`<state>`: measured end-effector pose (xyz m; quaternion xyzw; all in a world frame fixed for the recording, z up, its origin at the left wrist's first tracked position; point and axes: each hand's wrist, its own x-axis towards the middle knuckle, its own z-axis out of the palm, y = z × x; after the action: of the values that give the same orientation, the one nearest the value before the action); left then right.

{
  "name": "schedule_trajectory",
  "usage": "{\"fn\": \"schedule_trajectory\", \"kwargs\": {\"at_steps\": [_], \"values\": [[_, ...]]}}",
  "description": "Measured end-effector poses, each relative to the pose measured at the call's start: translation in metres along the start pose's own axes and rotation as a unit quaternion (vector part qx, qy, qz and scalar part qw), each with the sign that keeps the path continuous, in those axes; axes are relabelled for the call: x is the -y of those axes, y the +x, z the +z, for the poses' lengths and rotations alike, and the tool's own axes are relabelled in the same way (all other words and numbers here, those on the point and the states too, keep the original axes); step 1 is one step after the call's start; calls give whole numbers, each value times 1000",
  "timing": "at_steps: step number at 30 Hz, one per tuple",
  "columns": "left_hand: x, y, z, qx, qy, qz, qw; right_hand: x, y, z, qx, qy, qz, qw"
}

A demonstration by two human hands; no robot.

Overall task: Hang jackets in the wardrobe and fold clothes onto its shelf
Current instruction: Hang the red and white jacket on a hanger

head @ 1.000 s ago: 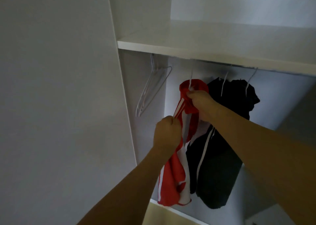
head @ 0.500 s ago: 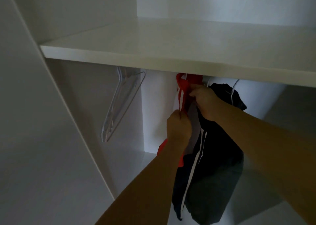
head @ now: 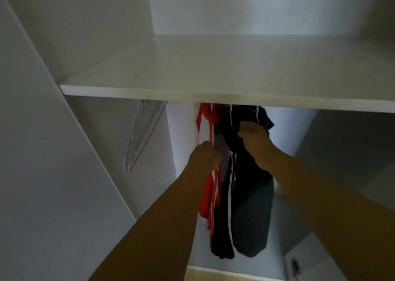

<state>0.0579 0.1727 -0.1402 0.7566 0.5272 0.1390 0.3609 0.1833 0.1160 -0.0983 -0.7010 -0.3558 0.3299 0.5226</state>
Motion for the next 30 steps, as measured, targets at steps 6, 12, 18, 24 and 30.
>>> {"fn": "schedule_trajectory", "kwargs": {"at_steps": [6,12,18,24,30], "values": [[-4,-85,28,-107,185,188,959,-42,-117,-65,-85,-141,-94,982],[-17,-114,99,-35,220,323,920,-99,-180,-128,-110,-279,24,954],[-53,-114,153,36,248,471,846,-129,-225,-165,-190,-304,138,923],[-81,-160,214,145,225,560,784,-172,-315,-179,-253,-306,237,887],[-95,-264,263,216,219,658,687,-190,-438,-189,-345,-289,304,840]]}}
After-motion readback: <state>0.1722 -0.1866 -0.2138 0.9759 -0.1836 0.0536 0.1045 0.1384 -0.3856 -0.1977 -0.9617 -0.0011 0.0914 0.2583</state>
